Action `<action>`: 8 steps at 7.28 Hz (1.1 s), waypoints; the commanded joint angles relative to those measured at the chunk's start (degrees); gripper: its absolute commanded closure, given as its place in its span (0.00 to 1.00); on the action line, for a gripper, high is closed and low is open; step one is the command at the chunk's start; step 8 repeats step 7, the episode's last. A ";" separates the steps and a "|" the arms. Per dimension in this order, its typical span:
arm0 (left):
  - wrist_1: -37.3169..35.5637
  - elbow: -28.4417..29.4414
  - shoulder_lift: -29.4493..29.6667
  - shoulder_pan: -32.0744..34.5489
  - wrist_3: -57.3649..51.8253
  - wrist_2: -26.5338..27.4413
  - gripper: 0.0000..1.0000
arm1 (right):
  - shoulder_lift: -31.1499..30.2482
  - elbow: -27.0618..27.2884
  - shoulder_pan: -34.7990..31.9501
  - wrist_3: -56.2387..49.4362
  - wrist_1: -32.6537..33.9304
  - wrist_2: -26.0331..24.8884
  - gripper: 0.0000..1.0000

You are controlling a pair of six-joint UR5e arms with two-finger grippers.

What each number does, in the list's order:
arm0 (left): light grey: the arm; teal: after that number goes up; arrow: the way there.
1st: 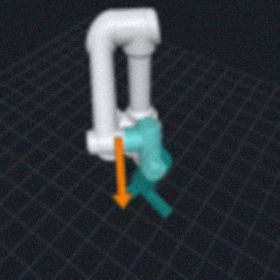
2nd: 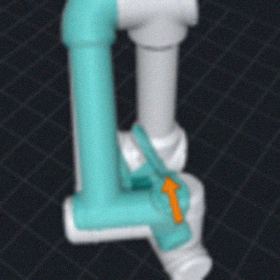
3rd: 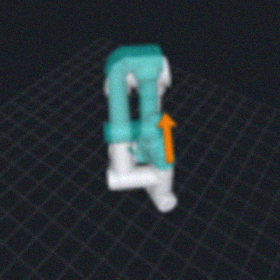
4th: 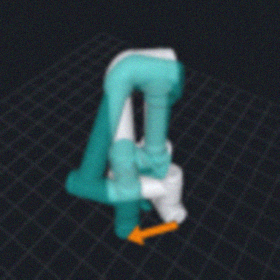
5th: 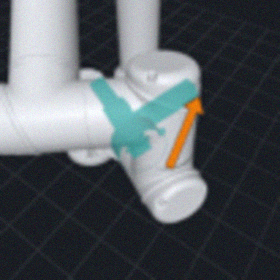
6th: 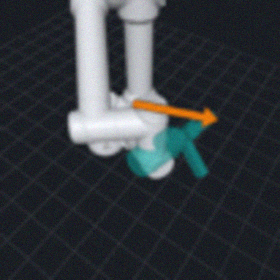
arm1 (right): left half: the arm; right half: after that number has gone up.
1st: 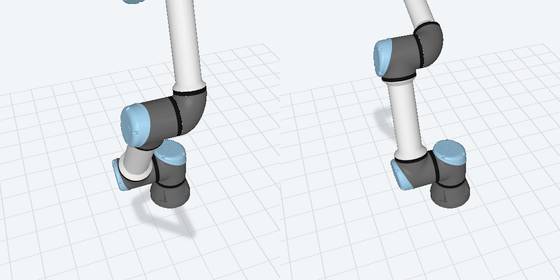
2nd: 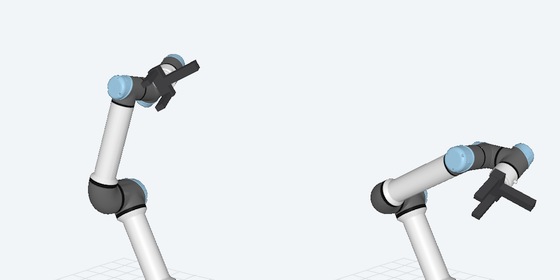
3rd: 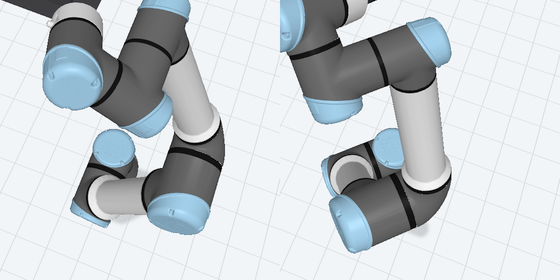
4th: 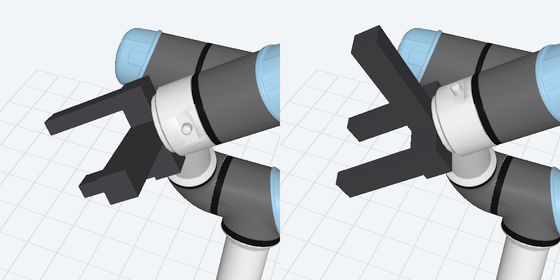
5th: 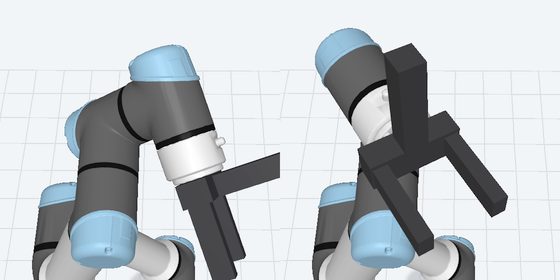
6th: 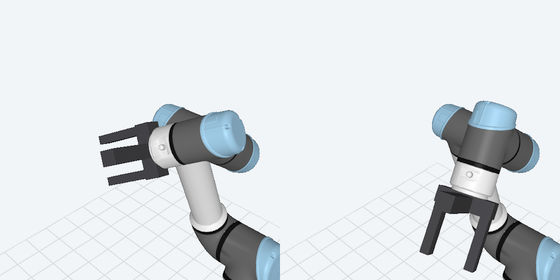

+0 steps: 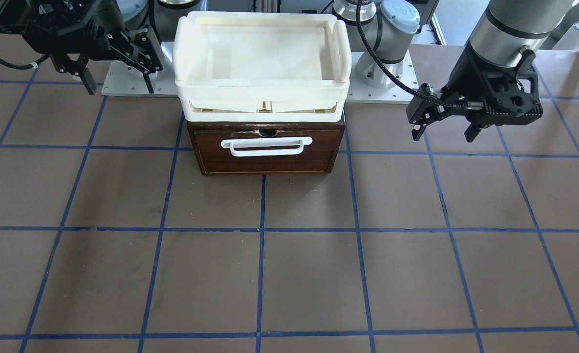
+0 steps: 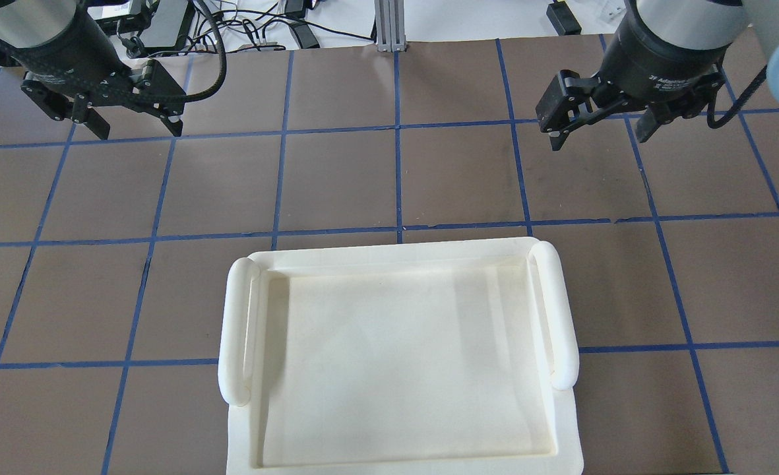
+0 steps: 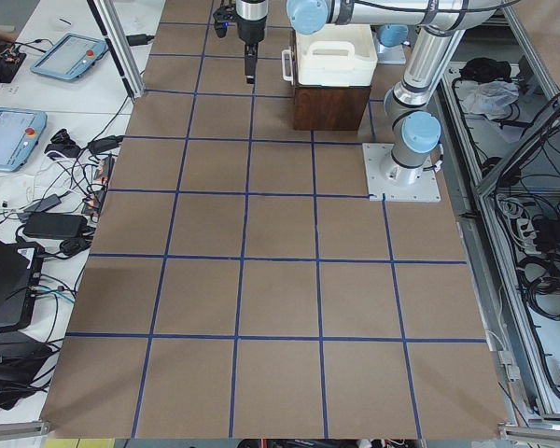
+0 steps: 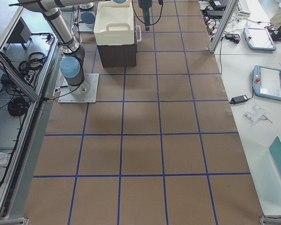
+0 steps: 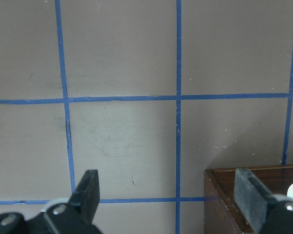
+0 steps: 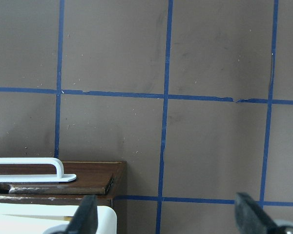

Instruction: Put scissors in drawer and close it

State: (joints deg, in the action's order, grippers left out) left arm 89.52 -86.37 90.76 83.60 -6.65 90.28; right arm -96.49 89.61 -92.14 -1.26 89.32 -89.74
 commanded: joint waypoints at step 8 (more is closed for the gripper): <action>-2.85 -2.91 -0.32 -0.02 0.58 -0.28 0.00 | -0.01 -0.05 -0.06 -0.06 -0.12 0.09 0.00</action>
